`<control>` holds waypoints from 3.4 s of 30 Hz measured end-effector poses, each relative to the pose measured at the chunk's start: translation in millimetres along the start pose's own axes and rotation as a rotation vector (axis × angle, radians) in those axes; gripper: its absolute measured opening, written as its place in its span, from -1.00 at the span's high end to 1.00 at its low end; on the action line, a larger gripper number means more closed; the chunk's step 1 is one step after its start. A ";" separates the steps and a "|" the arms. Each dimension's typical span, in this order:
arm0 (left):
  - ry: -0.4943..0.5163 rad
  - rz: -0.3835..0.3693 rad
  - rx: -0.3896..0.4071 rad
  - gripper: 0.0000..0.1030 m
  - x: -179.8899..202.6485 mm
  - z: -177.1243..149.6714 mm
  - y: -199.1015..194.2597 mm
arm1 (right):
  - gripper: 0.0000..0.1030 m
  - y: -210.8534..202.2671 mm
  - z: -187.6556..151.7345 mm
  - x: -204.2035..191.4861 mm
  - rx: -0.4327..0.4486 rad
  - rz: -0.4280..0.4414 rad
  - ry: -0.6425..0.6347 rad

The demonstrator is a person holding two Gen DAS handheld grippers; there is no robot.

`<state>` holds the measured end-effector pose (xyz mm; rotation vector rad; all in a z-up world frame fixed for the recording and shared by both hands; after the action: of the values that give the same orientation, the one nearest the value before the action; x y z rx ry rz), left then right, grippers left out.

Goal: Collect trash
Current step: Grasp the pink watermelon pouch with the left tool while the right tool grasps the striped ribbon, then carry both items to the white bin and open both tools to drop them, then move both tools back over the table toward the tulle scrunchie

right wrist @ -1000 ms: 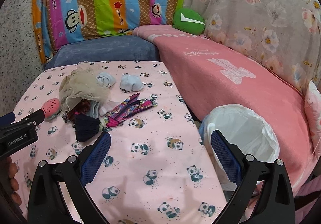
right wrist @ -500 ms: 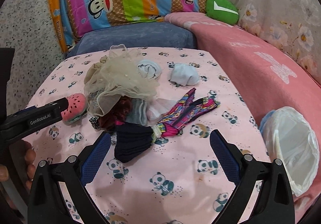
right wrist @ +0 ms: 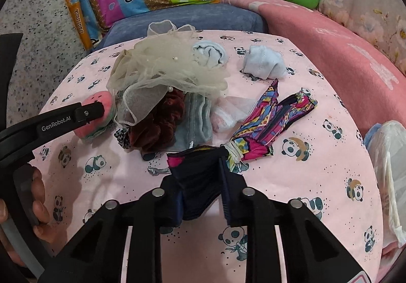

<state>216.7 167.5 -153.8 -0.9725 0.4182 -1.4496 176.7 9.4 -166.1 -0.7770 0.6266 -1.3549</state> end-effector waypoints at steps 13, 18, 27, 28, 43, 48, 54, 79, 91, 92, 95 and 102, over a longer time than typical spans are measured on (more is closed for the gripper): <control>0.075 -0.080 0.115 0.03 55.9 -1.6 -76.6 | 0.93 -67.6 -1.6 58.5 0.121 -0.020 0.125; 0.121 -0.133 0.125 0.03 96.1 -11.6 -97.8 | 0.93 -100.6 0.5 83.7 0.179 -0.036 0.171; 0.234 -0.219 0.106 0.03 174.8 -38.8 -114.2 | 0.93 -152.6 -5.0 140.1 0.276 -0.085 0.250; 0.245 -0.226 0.103 0.03 182.1 -41.8 -115.1 | 0.93 -157.9 -6.2 146.4 0.284 -0.092 0.257; 0.420 -0.359 0.026 0.01 301.8 -99.0 -115.8 | 0.93 -203.0 -49.4 265.6 0.338 -0.203 0.433; 0.465 -0.388 0.003 0.00 333.9 -116.3 -110.4 | 0.93 -203.9 -67.4 297.5 0.327 -0.224 0.486; 0.502 -0.433 -0.041 0.00 369.1 -132.9 -101.3 | 0.93 -205.1 -81.4 321.1 0.319 -0.246 0.517; 0.494 -0.383 -0.023 -0.56 375.9 -137.4 -81.5 | 0.09 -198.0 -98.8 340.4 0.299 -0.275 0.548; 0.418 -0.328 0.004 -0.55 328.7 -113.7 -87.4 | -0.08 -194.9 -79.6 297.8 0.290 -0.255 0.460; 0.412 -0.322 0.006 -0.55 324.0 -111.6 -87.9 | -0.08 -194.1 -77.3 293.0 0.289 -0.251 0.451; 0.391 -0.305 0.012 -0.56 310.2 -105.5 -88.5 | -0.09 -191.5 -71.7 280.7 0.284 -0.242 0.430; 0.333 -0.246 0.027 -0.64 269.1 -88.2 -85.8 | -0.10 -183.2 -57.8 248.6 0.271 -0.218 0.374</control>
<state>132.0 -98.8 -56.6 -0.7810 0.5323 -1.8467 50.9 -251.9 -45.4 -0.3806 0.6422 -1.7650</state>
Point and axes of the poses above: each gripper's, at about its wrist camera, not at the fingertips, and y roughly the way its jaws point, x to its right, z to its top, the point moved 7 cm from there along y, roughly the way its jaws point, and after that the axes turned 7 degrees about -y, right-handed, at the moved point
